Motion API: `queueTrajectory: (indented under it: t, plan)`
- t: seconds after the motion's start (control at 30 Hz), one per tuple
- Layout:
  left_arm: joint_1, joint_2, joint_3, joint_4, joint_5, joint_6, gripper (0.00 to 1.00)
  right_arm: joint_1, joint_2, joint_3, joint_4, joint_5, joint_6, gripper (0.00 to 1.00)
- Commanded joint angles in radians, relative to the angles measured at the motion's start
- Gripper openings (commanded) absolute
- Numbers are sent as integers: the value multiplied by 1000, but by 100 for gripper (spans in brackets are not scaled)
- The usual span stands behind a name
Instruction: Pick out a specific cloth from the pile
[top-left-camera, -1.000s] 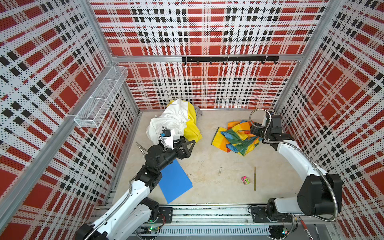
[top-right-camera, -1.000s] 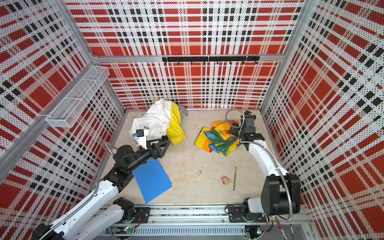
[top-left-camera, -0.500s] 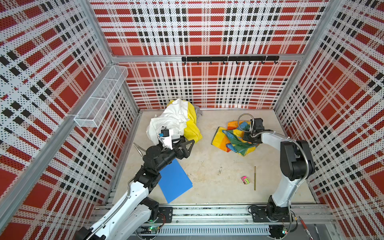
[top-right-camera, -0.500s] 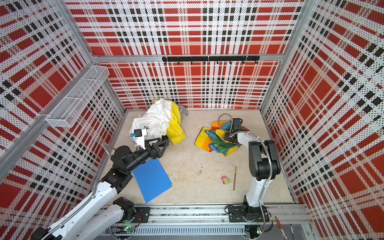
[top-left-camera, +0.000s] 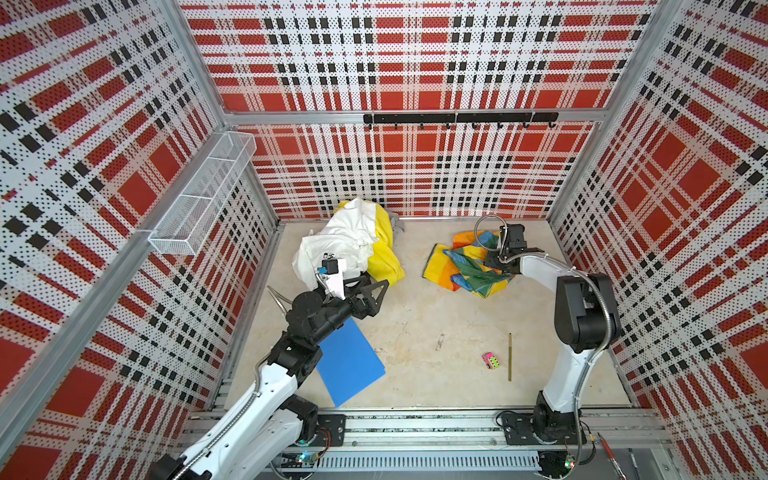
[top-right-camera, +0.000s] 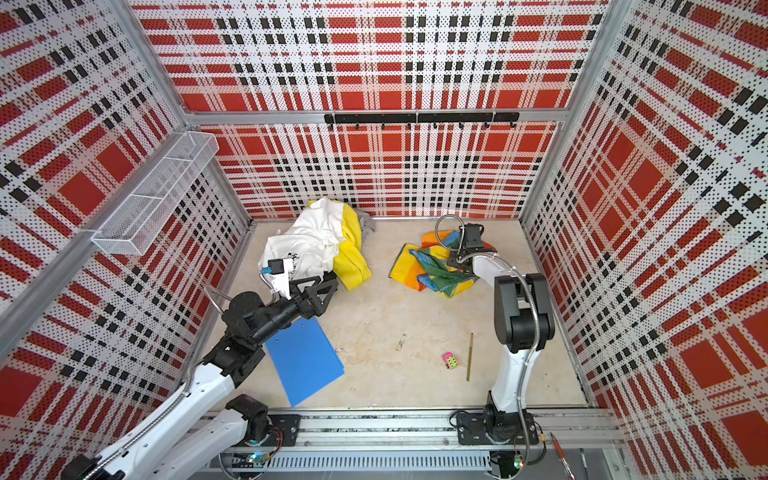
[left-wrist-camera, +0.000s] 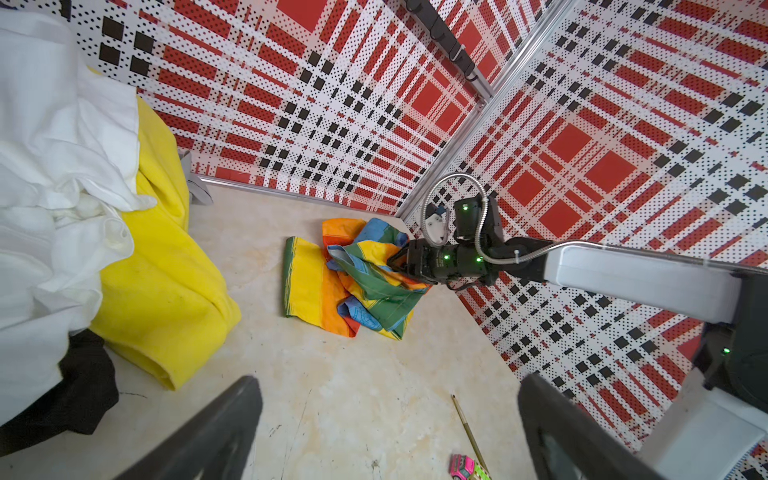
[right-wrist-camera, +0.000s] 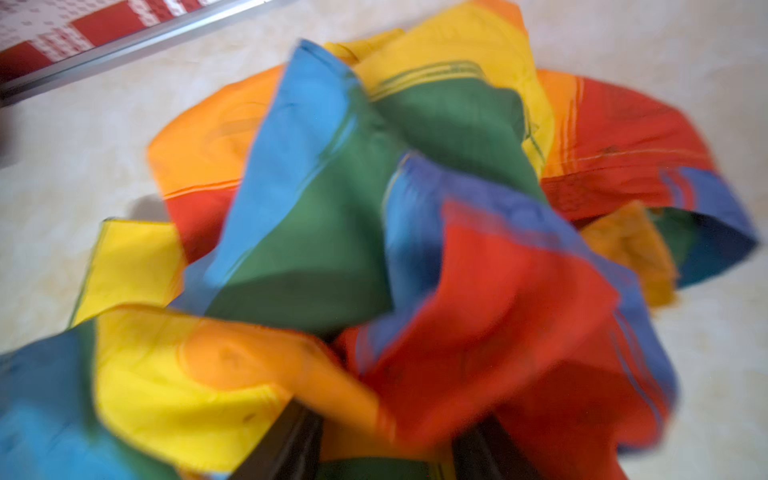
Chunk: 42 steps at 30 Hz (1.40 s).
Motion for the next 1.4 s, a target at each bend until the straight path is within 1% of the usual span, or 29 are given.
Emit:
queueTrajectory:
  t: [0.0, 0.07, 0.2, 0.27, 0.37, 0.43, 0.47, 0.5, 0.6, 0.63, 0.67, 0.73, 0.8, 0.83, 0.87, 0.97, 1.03, 1.13, 1.23, 1.33, 1.37]
  plan:
    - [14, -11, 26, -41, -35, 42, 99, 3, -188, -63, 58, 4, -40, 61]
    - [17, -5, 44, -75, -54, 64, 99, 5, -287, -112, 55, 2, -52, 67]
    - [16, 2, 76, -138, -97, 99, 99, 8, -490, -224, 96, 25, -61, 86]
    - [17, 2, 88, -172, -123, 114, 99, 8, -578, -260, 99, 42, -53, 91]
    - [21, 6, 105, -223, -184, 134, 99, 8, -685, -289, 75, 43, -62, 93]
    - [26, 13, 116, -256, -232, 146, 99, 8, -769, -343, 104, 58, -67, 95]
    - [30, 18, 119, -270, -260, 154, 99, 8, -815, -384, 136, 74, -69, 96]
    - [35, 20, 119, -282, -295, 169, 99, 8, -870, -438, 184, 98, -68, 100]
    - [54, 21, 91, -280, -407, 212, 99, 6, -1007, -607, 336, 132, -93, 100]
    - [67, 23, 80, -279, -468, 214, 99, 5, -1037, -666, 401, 119, -99, 100]
    - [90, 26, 51, -246, -491, 232, 99, 5, -1060, -705, 432, 124, -99, 100]
    - [138, 31, -20, -122, -477, 286, 99, 0, -1069, -764, 469, 166, -99, 100]
    - [170, 40, -86, -23, -516, 292, 99, -7, -1049, -803, 488, 229, -99, 100]
    - [198, 49, -111, 19, -515, 316, 99, -14, -1036, -819, 505, 233, -99, 100]
    - [212, 63, -131, 57, -528, 344, 99, -24, -1016, -842, 541, 234, -128, 100]
    - [238, 126, -172, 141, -599, 422, 99, -46, -956, -909, 651, 255, -174, 100]
    - [255, 177, -202, 229, -622, 472, 99, -63, -920, -952, 737, 250, -192, 100]
    - [289, 260, -273, 450, -581, 493, 99, -101, -859, -1010, 876, 177, -200, 100]
    - [289, 399, -333, 719, -562, 552, 99, -105, -771, -1023, 976, 176, -209, 100]
    - [287, 546, -322, 884, -549, 599, 99, -106, -665, -1026, 1097, 179, -225, 100]
    - [272, 575, -312, 900, -546, 629, 99, -107, -633, -1029, 1146, 181, -226, 100]
